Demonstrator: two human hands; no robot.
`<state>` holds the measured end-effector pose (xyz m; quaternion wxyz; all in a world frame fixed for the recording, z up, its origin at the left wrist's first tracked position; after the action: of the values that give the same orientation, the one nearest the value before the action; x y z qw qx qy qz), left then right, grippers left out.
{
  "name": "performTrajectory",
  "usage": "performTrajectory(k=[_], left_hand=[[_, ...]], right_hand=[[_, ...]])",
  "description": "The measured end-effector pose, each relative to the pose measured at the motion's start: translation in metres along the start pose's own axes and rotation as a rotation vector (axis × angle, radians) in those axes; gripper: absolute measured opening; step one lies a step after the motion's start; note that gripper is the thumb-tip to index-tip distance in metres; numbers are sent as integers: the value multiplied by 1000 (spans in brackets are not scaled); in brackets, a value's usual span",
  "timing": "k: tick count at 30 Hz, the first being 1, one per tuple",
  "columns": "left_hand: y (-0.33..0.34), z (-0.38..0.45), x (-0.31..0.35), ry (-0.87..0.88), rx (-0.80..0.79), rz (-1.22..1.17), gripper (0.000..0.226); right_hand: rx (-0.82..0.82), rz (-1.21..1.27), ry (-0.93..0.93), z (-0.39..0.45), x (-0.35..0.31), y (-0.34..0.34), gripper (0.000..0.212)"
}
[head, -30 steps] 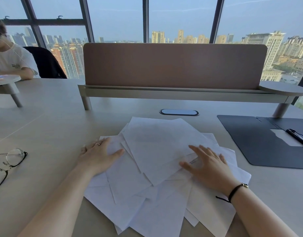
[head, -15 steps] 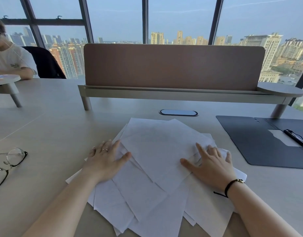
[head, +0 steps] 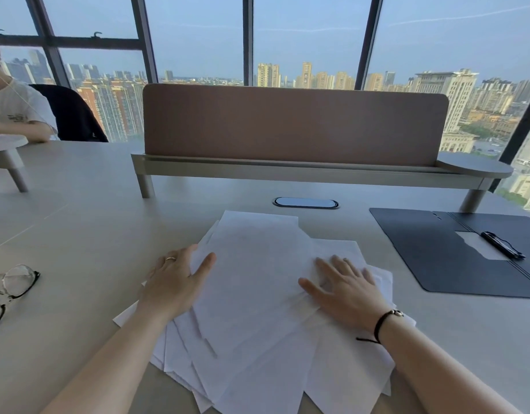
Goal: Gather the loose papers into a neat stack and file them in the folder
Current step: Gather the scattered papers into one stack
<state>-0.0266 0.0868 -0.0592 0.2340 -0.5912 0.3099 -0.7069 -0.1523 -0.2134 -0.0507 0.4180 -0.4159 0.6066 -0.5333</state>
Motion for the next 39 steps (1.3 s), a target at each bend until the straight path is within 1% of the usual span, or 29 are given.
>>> performTrajectory(k=[2,3,4,6,8,10,13,15,17,19,21,23,24,25,27,28,29,30,31,33,34,36,39], left_hand=[[-2,1,1,-18,56,-8,68],[-3,2,1,-30,86,-9,66],[-4,2,1,-42,118,-6,65],[-8,2,1,-58,174,15,63],[-12,0,4,-49,204,40,62],[-16,-2,10,-28,222,62,63],[-20,-7,15,-10,238,108,63],[-22,-8,18,12,239,191,66],[-20,-6,16,34,163,281,76],[-12,-3,10,29,-18,308,89],[-2,-4,6,20,-190,290,99],[-1,-7,10,29,-252,250,100],[-3,-10,15,37,-228,202,96],[-7,-12,22,59,-158,150,89],[-14,-15,30,96,57,55,70],[-16,-15,31,102,127,23,66],[-17,-14,28,99,137,12,66],[-16,-11,22,83,85,28,71],[-12,-8,14,65,-3,72,79],[-4,-3,3,31,-178,209,96],[-1,-3,1,21,-227,267,99],[4,-4,5,28,-266,294,100],[8,-8,16,65,-303,299,106]], right_hand=[[-15,92,-45,-14,-4,-5,86],[18,144,-25,-19,0,-10,90],[85,179,11,-23,7,-14,95],[174,144,110,-32,25,-19,93],[158,81,158,-43,34,-17,90],[148,30,168,-57,31,-13,90],[184,-19,184,-75,16,-10,92],[143,-58,166,-80,3,-6,93],[46,-103,111,-77,-6,3,101],[-33,-94,54,-65,-9,9,110],[-43,-67,14,-46,-6,9,111],[-1,-39,-7,-28,1,7,107],[22,-23,-12,-22,3,7,102],[42,-5,-19,-17,5,7,97],[85,35,-42,-12,7,8,90],[116,47,-41,-11,9,8,88],[154,49,-23,-12,11,7,87],[191,45,14,-12,15,7,87],[213,39,59,-13,20,7,88],[169,21,125,-15,29,10,96],[126,-1,136,-17,31,13,101],[71,-39,141,-17,31,16,110],[45,-48,156,-17,25,15,118]])
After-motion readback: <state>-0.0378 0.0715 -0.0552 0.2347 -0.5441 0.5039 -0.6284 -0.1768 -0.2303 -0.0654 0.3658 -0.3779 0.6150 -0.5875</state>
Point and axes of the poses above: each hand's wrist, its own z-axis towards the middle knuckle, its own y-axis out of the palm, x = y × z, the point moved 2 cm from there along z, towards the middle knuckle, and after that the axes turned 11 degrees about -z, right-handed, at the moved point
